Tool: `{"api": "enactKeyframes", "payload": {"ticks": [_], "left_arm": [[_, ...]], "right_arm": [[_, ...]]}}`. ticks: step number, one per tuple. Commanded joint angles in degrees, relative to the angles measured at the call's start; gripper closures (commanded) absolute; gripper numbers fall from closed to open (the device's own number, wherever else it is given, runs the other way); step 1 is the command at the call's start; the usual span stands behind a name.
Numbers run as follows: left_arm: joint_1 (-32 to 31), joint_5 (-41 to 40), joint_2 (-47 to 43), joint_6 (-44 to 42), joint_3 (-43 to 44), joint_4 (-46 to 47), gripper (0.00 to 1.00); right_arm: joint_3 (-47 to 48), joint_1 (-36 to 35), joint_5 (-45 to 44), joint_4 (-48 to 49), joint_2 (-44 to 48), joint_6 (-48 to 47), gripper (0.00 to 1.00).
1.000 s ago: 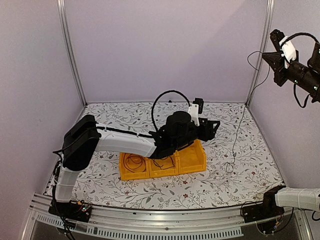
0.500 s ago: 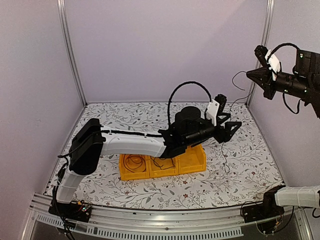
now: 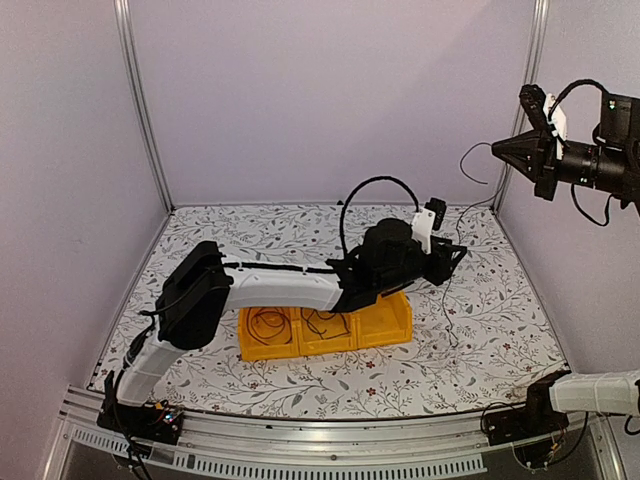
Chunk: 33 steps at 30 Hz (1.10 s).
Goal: Untangle the cables
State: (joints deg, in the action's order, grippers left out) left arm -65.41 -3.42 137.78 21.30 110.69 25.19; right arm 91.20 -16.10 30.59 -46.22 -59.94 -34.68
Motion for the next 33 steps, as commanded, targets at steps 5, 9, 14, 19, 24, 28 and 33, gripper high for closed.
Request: {"api": "enactKeyframes", "payload": {"ticks": [5, 9, 14, 19, 24, 28, 33], "left_arm": [[0.8, 1.0, -0.5, 0.2, 0.2, -1.0, 0.57], [1.1, 2.0, -1.1, -0.1, -0.9, 0.9, 0.85], [1.2, 1.3, -3.5, 1.7, -3.7, 2.1, 1.00], [1.6, 0.3, -6.8, 5.1, -8.4, 4.2, 1.00], [2.4, 0.5, -7.7, 7.6, -9.2, 4.3, 1.00], [2.9, 0.6, -7.4, 8.7, -8.9, 4.1, 1.00], [3.3, 0.2, -7.1, 9.8, -8.3, 4.0, 1.00]], "right_arm": [[0.5, 0.1, 1.6, -1.3, -0.1, 0.7, 1.00], [0.1, 0.0, 1.6, -0.4, -0.2, 1.1, 1.00], [-7.6, 0.2, -12.7, 8.7, -0.3, 5.1, 1.00], [-24.8, 8.4, -12.0, 12.6, -5.4, 9.5, 0.70], [-34.7, 9.2, -9.1, 12.9, -5.3, 10.4, 0.38], [-39.4, 9.2, -6.5, 9.5, -0.9, 7.8, 0.31], [-43.7, 9.3, -2.9, 7.0, 3.7, -1.0, 0.26]]}}
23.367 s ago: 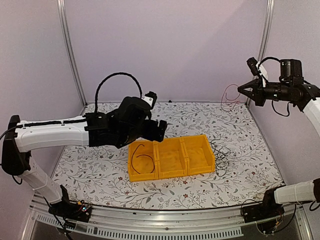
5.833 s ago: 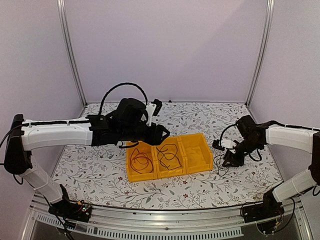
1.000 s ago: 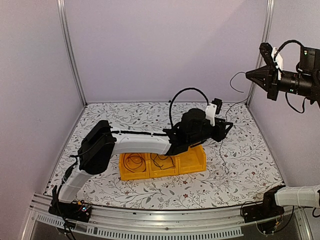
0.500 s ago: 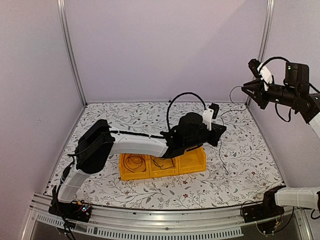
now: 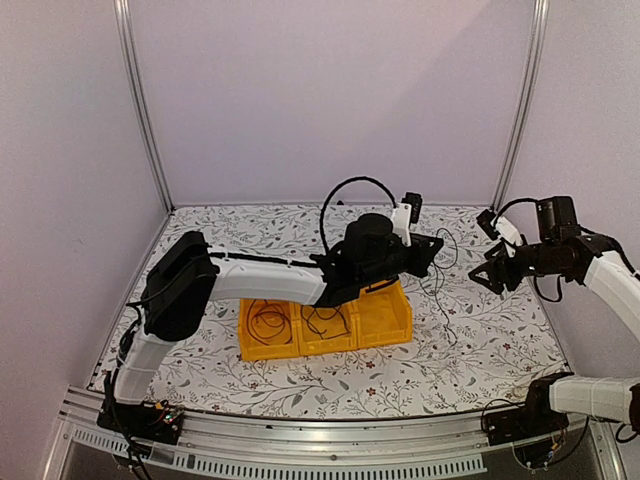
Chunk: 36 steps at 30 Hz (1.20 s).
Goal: Untangle the cables
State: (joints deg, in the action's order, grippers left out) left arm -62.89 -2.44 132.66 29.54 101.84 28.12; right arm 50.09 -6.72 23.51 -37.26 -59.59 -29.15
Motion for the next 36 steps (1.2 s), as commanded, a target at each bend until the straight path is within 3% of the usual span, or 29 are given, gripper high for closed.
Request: {"api": "enactKeyframes", "payload": {"ticks": [1, 6, 7, 8, 9, 15, 26, 29, 33, 36], "left_arm": [[0.9, -1.1, -2.0, 1.6, 0.6, 0.9, 1.00], [1.4, -1.9, -1.9, 2.1, 1.7, 0.2, 1.00], [1.5, -2.0, -1.9, 2.1, 2.0, -0.1, 1.00], [1.6, -2.2, -2.0, 2.2, 2.3, -0.4, 1.00], [1.6, -2.5, -2.0, 2.5, 2.4, -0.5, 1.00], [1.6, -4.0, -3.5, 5.9, 1.2, 0.3, 1.00], [1.7, -4.9, -6.9, 7.5, 1.5, -0.3, 1.00], [1.7, -4.3, -8.8, 8.1, 1.1, -0.6, 1.00], [1.7, -3.4, -13.1, 8.5, -0.5, -0.7, 1.00], [1.6, -2.7, -17.3, 8.3, -2.7, -0.7, 1.00]], "right_arm": [[-3.0, -0.1, 5.4, -2.9, 4.2, -8.5, 0.26], [-7.1, -1.8, 8.6, -5.8, 3.1, -16.6, 0.27], [-8.2, -2.4, 8.0, -5.5, 2.6, -17.4, 0.24], [-9.2, -3.0, 7.3, -4.6, 1.8, -18.5, 0.09], [-10.0, -3.3, 6.7, -3.1, 1.6, -18.5, 0.02], [-11.9, -6.1, 7.8, 5.0, 0.1, -17.7, 0.02], [-12.3, -8.2, 13.8, 14.3, -11.7, -13.1, 0.18], [-12.8, -8.2, 12.4, 16.2, -15.3, -11.5, 0.28], [-10.4, -8.0, 9.2, 16.2, -22.7, -7.9, 0.52], [-10.5, -8.0, 8.2, 17.0, -25.5, -7.1, 0.61]]}}
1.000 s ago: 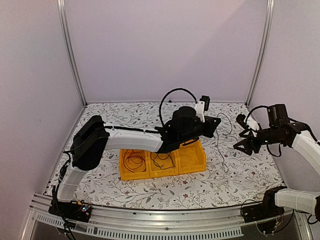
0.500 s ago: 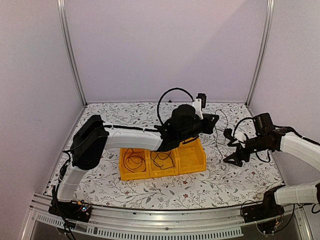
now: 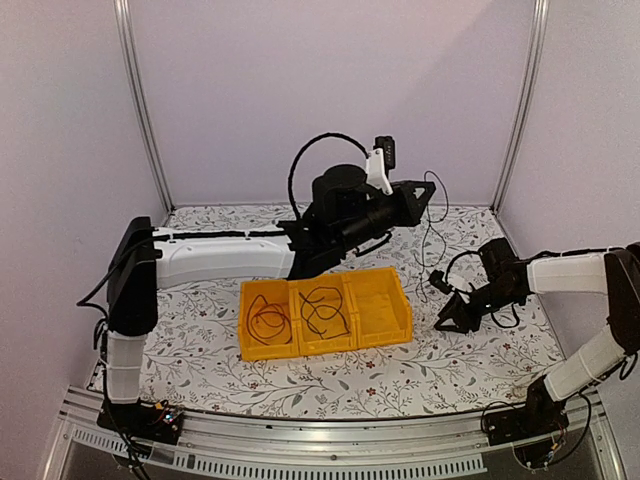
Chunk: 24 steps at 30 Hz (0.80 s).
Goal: Untangle the cables
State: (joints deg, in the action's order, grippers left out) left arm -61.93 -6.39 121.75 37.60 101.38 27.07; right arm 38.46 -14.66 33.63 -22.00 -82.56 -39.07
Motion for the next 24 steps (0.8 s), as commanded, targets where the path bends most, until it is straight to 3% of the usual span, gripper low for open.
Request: {"api": "enactKeyframes", "payload": {"ticks": [1, 7, 11, 16, 20, 24], "left_arm": [[0.6, 1.6, -7.8, 0.2, -2.7, 0.3, 1.00], [0.4, 4.0, -13.7, -0.6, -3.6, -3.3, 1.00], [0.4, 4.8, -15.1, -1.9, -3.0, -6.2, 1.00], [0.3, 6.9, -15.0, -5.8, 3.3, -11.9, 1.00], [0.0, 7.4, -15.1, -10.6, 9.2, -19.2, 1.00], [0.1, 5.3, -17.4, -15.1, 7.0, -25.2, 1.00]], "right_arm": [[1.1, -0.1, -2.4, 1.9, -2.9, 2.8, 0.64], [2.2, 1.5, -5.1, 1.5, -4.4, 3.6, 0.72], [2.2, 5.8, -4.6, 1.3, 0.1, 3.6, 0.73], [1.2, 10.6, -5.1, 1.6, 3.2, 2.9, 0.74], [2.0, 12.3, -5.7, 0.5, 3.4, 2.7, 0.72], [2.9, 12.2, -7.7, -0.8, 8.3, 3.6, 0.63]]}}
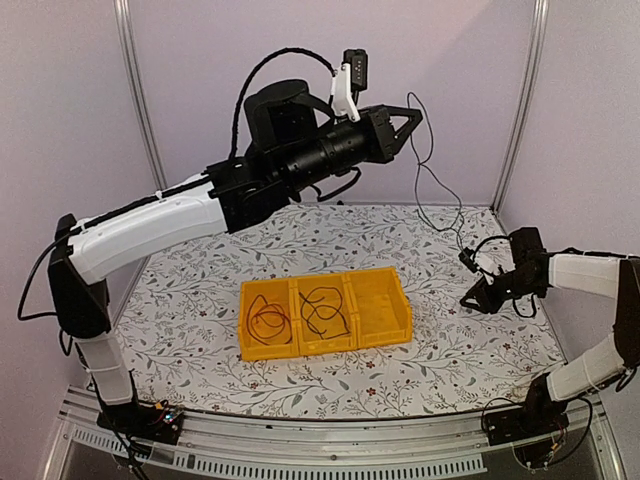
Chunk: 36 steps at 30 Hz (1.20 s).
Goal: Untangle the cables
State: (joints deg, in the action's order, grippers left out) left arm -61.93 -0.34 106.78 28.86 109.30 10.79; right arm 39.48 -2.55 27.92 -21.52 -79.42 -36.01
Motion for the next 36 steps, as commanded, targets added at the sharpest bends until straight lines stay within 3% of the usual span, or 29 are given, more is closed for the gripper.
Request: {"api": "enactKeyframes", "payload": {"ticks": [1, 6, 14, 27, 36], "left_arm": [[0.0, -1.3, -3.2, -7.5, -2.1, -10.3, 1.00], [0.2, -2.5, -8.1, -10.4, -11.1, -16.7, 1.00], [0.9, -4.5, -16.9, -11.0, -29.4, -17.0, 1.00], [7.6, -5.0, -25.2, -13.6, -44.0, -16.5, 1.00], [12.7, -1.7, -22.2, -13.3, -48.8, -11.8, 1.00]], "right_arm": [[2.3, 0.2, -2.7, -1.6, 6.5, 1.0, 0.58], [5.0, 0.1, -3.5, -2.3, 16.0, 4.1, 0.45], [-0.2, 0.2, 0.2, 3.0, 24.4, 7.4, 0.38], [0.1, 0.2, -5.9, 4.9, 15.8, 7.0, 0.37], [-0.5, 0.2, -8.1, 5.8, 14.3, 6.1, 0.36]]}}
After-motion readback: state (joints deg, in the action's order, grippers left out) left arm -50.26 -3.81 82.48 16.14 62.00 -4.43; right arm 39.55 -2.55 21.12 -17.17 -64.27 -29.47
